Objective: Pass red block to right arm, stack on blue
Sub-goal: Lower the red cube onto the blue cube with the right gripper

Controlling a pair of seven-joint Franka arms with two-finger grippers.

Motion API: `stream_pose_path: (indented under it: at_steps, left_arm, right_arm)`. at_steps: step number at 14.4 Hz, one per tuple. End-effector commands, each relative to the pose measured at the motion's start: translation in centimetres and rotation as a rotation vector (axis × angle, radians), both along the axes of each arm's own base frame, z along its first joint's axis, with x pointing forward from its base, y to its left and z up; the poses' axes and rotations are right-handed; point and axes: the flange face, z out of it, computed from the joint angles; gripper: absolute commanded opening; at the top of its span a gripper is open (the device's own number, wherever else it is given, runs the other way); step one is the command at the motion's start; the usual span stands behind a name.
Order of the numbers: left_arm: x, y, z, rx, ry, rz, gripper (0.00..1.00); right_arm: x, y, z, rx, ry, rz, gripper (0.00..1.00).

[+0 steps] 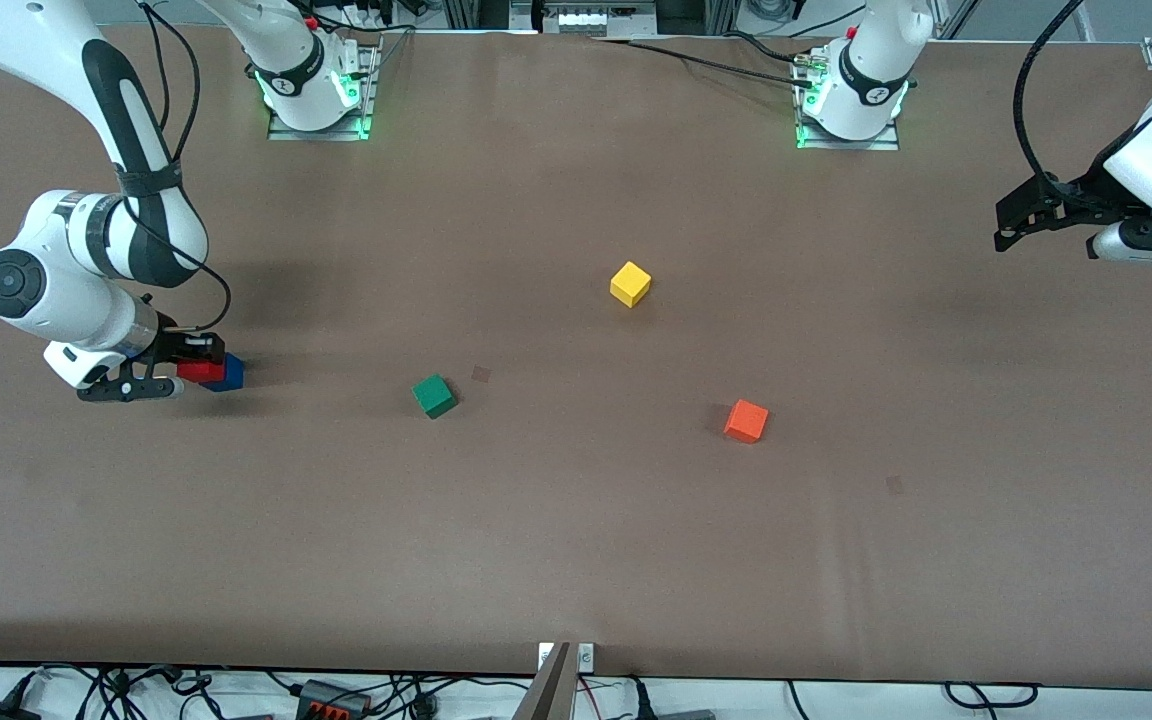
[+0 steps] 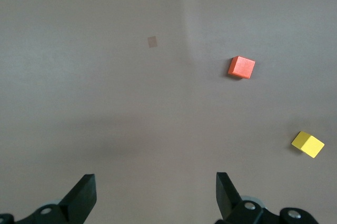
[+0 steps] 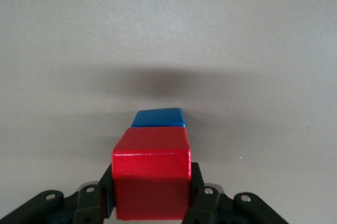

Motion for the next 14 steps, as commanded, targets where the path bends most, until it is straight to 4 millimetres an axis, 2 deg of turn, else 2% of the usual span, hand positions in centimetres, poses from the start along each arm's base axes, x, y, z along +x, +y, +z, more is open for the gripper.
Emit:
stream_pose_path:
  at_steps: [1,6,7,8,9,11,14]
  left_arm:
    - [0.2,0.0,0.5,0.002,0.008,-0.001,1.0]
    - [0.2,-0.1,0.5,0.002,0.006,-0.003,1.0]
    - [0.2,-0.1,0.5,0.002,0.005,-0.003,1.0]
    - [0.3,-0.1,0.5,0.002,0.005,-0.003,1.0]
    - [0.3,-0.1,0.6,0.002,0.003,-0.003,1.0]
    - [0.3,-0.1,0.6,0.002,0.003,-0.003,1.0]
    - [0.3,0.0,0.5,0.002,0.005,0.0,1.0]
  right_arm:
    - [0.5,0.1,0.0,0.018,0.009,0.014,0.0]
    - [0.4,0.0,-0.2,0.019,0.018,0.011,0.0]
    - [0.4,0.0,-0.2,0.019,0.021,0.011,0.22]
    - [0.5,0.0,0.0,0.02,0.025,0.008,0.64]
    - [0.7,0.0,0.4,0.021,0.03,0.011,1.0]
    - [1.2,0.0,1.5,0.024,0.059,0.008,1.0]
    - [2.9,0.1,5.3,0.03,0.11,0.003,1.0]
